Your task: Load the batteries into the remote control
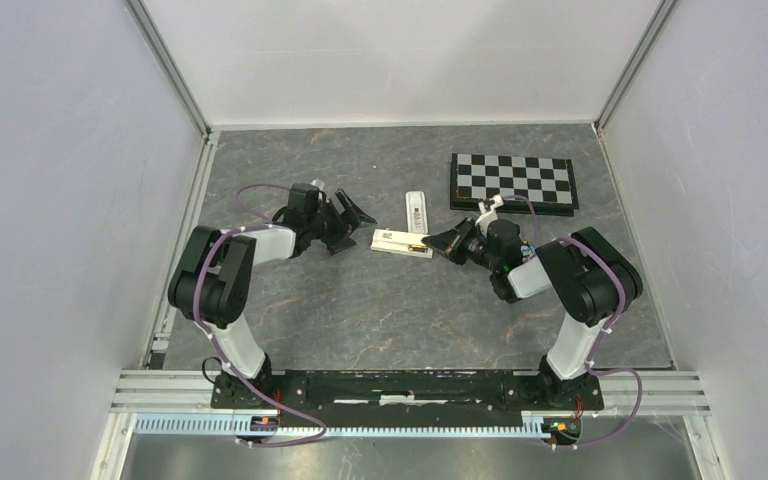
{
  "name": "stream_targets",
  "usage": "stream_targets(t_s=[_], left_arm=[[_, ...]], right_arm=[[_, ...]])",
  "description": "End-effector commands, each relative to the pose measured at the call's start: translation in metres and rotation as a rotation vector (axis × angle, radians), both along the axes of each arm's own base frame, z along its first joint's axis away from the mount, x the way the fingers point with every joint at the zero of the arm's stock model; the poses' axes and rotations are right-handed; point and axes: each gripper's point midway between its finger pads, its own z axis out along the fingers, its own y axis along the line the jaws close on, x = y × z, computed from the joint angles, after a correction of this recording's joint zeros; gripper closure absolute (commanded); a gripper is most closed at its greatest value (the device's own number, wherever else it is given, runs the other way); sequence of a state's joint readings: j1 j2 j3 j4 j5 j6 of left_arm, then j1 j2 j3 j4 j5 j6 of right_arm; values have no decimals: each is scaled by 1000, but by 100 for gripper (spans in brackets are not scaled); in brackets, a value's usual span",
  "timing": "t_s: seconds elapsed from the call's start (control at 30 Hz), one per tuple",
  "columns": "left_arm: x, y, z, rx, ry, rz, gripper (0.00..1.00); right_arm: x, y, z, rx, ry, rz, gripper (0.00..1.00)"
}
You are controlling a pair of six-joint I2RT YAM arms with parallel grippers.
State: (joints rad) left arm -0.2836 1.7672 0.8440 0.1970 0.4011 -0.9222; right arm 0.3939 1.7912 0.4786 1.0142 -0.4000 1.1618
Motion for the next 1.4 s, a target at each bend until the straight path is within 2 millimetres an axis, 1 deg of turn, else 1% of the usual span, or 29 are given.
stream_targets(t_s=[0.0, 0.1, 0.23, 0.4, 0.47, 0.6, 0.7, 0.83, 1.07, 1.23, 1.37], left_arm=[[1, 2, 10, 15, -52, -13, 4], [1, 3, 10, 26, -58, -17, 2], [0, 0, 10, 18, -52, -33, 2], [-1, -3, 8, 3, -41, -51, 5], [-2, -4, 6, -2, -35, -57, 6], [-4, -6, 2, -11, -18, -72, 13], [-5, -9, 2, -22, -13, -84, 19], [-5, -11, 2, -33, -11, -95, 26], [-10, -14, -3, -47, 9, -123, 31], [-13, -16, -4, -53, 13, -140, 32], [-14, -15, -6, -48, 17, -148, 35]], right_arm=[[-1, 9, 18, 67, -54, 36, 100], [-5, 10, 22, 101, -61, 42, 100], [-9, 9, 19, 101, -53, 46, 100], [-12, 8, 4, 58, -14, 51, 100], [-10, 6, 1, 36, -18, 44, 100], [-4, 6, -9, -13, -2, 44, 100], [-5, 5, -17, -32, 30, 43, 100], [-9, -1, -31, -77, 82, 30, 100], [-9, -12, -46, -155, 134, 2, 100], [-4, -15, -44, -173, 124, -6, 100], [7, -15, -43, -228, 118, 15, 100]])
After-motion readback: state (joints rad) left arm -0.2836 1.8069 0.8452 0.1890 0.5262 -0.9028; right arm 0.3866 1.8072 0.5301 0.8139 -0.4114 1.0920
